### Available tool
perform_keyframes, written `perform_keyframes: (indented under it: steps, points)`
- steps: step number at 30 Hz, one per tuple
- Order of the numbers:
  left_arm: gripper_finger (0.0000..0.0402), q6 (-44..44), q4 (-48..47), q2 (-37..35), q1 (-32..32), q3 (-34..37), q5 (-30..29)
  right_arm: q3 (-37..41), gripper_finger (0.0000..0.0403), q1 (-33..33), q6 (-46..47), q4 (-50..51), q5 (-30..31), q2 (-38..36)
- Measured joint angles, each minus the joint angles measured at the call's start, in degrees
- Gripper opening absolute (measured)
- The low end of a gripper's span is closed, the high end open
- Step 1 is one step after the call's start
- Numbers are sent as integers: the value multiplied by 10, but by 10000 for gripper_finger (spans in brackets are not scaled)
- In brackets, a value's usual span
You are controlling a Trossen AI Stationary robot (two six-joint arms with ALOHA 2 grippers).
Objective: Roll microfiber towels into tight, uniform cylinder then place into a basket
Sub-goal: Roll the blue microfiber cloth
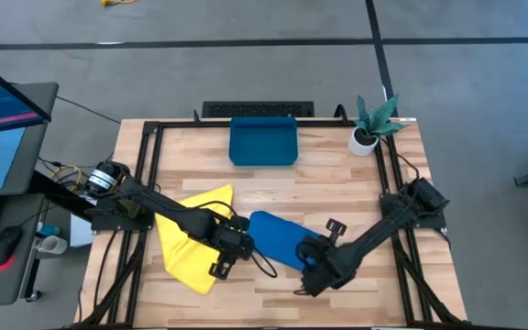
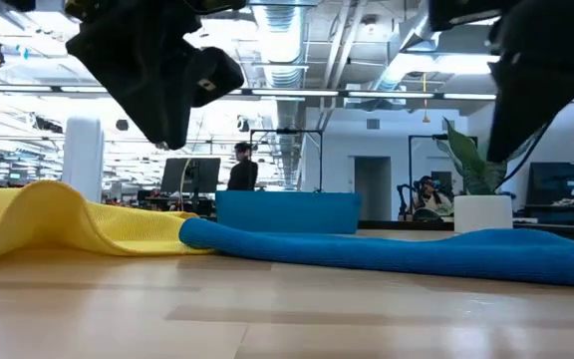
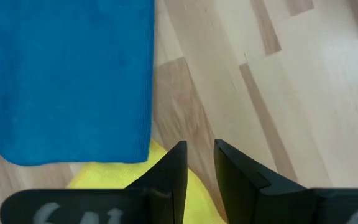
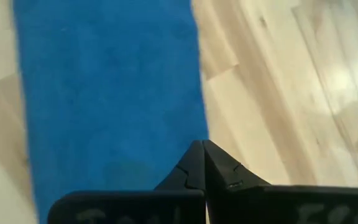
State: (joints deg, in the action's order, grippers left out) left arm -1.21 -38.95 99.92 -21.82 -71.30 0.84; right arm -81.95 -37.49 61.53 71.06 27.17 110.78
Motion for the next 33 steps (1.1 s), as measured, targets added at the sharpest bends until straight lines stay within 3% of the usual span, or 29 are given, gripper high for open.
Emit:
perform_keyframes:
  steps: [6, 13, 18, 22, 28, 33]
  points:
    - [69, 7, 113, 0, 2, 70, 11, 24, 10, -26, 13, -19, 0, 0]
    - [55, 42, 205, 0, 8, 103, 30, 73, 9, -25, 11, -20, -4, -3]
    - [43, 72, 344, 0, 33, 131, 39, 97, 9, -14, -30, -44, -3, -44]
    - [33, 84, 399, 3, 62, 146, 91, 129, 9, -10, -55, -80, -3, -100]
    - [23, 83, 401, 6, 97, 160, 93, 222, 9, -6, -66, -222, -3, -184]
    - [16, 87, 401, 6, 117, 162, 92, 283, 9, -5, -99, -352, -3, -209]
